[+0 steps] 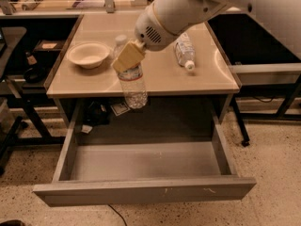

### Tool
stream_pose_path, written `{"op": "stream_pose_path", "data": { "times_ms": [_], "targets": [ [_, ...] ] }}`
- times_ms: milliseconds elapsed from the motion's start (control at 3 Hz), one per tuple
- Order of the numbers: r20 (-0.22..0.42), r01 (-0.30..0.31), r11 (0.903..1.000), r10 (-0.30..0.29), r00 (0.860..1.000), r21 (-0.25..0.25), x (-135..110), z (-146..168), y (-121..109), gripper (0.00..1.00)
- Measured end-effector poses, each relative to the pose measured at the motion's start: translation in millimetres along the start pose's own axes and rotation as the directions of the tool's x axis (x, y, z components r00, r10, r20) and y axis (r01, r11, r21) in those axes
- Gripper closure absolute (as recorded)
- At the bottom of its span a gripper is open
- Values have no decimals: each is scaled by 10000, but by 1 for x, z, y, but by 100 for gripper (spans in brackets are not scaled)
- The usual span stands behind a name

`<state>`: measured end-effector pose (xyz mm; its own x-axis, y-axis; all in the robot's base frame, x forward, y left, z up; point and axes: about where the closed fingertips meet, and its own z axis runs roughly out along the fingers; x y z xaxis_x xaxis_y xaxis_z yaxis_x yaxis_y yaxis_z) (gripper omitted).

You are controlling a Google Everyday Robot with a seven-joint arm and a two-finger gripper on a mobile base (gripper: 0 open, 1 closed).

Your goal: Pick water bottle from top drawer and place on counter

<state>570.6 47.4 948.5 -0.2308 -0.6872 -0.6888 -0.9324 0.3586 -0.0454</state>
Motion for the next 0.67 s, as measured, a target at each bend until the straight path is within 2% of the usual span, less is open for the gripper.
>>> {"op": "stream_pose_path", "data": {
  "times_ms": [667],
  "targets": [
    [287, -1, 10000, 4, 9996, -75, -6, 2, -1, 100]
  ]
}}
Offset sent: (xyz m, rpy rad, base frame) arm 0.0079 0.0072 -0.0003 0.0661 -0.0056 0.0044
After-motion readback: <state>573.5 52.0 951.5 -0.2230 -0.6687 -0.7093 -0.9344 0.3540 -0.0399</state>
